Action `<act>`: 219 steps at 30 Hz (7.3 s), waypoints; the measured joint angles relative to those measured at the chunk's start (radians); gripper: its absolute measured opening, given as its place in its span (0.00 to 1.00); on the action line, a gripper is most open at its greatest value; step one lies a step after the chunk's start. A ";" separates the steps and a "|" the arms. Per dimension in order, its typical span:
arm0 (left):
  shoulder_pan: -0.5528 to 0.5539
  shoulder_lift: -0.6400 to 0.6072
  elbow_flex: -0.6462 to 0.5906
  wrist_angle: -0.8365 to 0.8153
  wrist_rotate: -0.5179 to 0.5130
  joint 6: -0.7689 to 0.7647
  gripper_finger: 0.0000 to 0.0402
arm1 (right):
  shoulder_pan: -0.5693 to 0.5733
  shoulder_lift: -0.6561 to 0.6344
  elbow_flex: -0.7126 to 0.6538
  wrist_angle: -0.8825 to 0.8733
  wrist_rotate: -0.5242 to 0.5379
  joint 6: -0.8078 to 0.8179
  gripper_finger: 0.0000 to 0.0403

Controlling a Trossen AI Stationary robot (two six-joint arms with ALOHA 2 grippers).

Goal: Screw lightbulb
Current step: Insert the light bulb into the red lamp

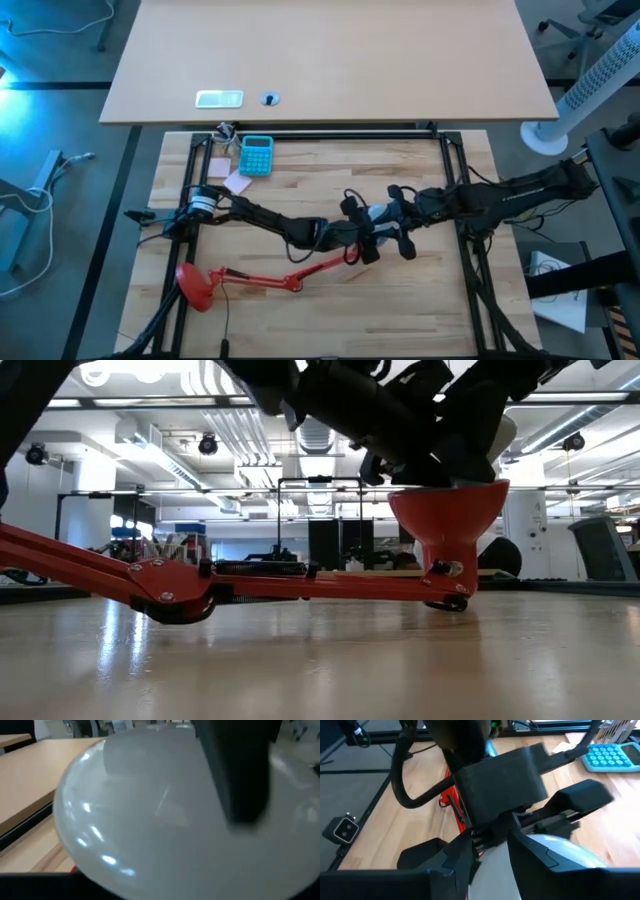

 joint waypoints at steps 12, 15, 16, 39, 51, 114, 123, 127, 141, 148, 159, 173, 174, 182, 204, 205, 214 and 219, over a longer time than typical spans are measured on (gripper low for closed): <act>-0.006 -0.056 0.070 -0.275 0.003 0.015 0.61 | 0.001 0.000 -0.027 0.062 0.008 -0.011 0.26; -0.007 -0.067 0.069 -0.311 -0.001 0.012 0.62 | 0.001 0.000 -0.049 0.092 0.007 -0.002 0.28; -0.007 -0.070 0.068 -0.319 0.000 0.007 0.62 | 0.001 0.000 -0.055 0.098 0.005 0.002 0.28; -0.037 -0.137 0.031 -0.506 0.030 -0.077 0.62 | 0.001 0.181 -0.068 0.328 -0.091 -0.006 0.30; -0.069 -0.204 0.025 -0.695 0.050 -0.142 0.62 | 0.001 0.238 -0.067 0.373 -0.085 -0.026 0.30; -0.102 -0.226 -0.002 -0.664 0.101 -0.338 0.06 | -0.044 -0.025 0.041 -0.345 0.255 0.405 0.00; -0.064 -0.226 -0.010 -0.661 0.132 -0.348 0.00 | -0.045 0.035 0.043 -0.279 0.225 0.394 0.00; -0.047 -0.226 -0.010 -0.661 0.134 -0.348 0.00 | -0.043 0.030 0.043 -0.295 0.204 0.400 0.00; 0.010 -0.227 -0.010 -0.715 0.114 -0.326 0.00 | -0.033 -0.020 0.049 -0.381 0.034 0.542 0.00; -0.013 -0.255 -0.010 -0.843 0.124 -0.350 0.00 | -0.045 -0.036 0.049 -0.398 0.058 0.543 0.00; -0.170 -0.271 -0.011 -0.808 0.127 -0.490 0.00 | -0.022 -0.064 0.050 -0.147 0.031 0.343 0.00; -0.162 -0.179 -0.013 -0.673 0.099 -0.467 0.00 | -0.019 0.094 0.048 -0.073 -0.052 0.219 0.00; -0.160 -0.180 -0.013 -0.672 0.098 -0.461 0.00 | -0.018 0.092 0.048 -0.078 -0.035 0.218 0.00; -0.151 -0.186 -0.013 -0.644 0.097 -0.446 0.00 | -0.024 0.029 0.050 -0.167 0.102 0.226 0.00; -0.099 -0.187 -0.013 -0.604 0.097 -0.423 0.00 | -0.053 0.037 0.054 -0.208 0.135 0.258 0.00; -0.095 -0.187 -0.013 -0.604 0.097 -0.423 0.00 | -0.053 0.037 0.054 -0.219 0.135 0.263 0.00; -0.063 -0.187 -0.013 -0.604 0.096 -0.423 0.00 | -0.053 0.023 0.053 -0.227 0.127 0.283 0.00; -0.063 -0.188 -0.013 -0.604 0.097 -0.419 0.00 | -0.053 -0.009 0.050 -0.233 0.127 0.297 0.00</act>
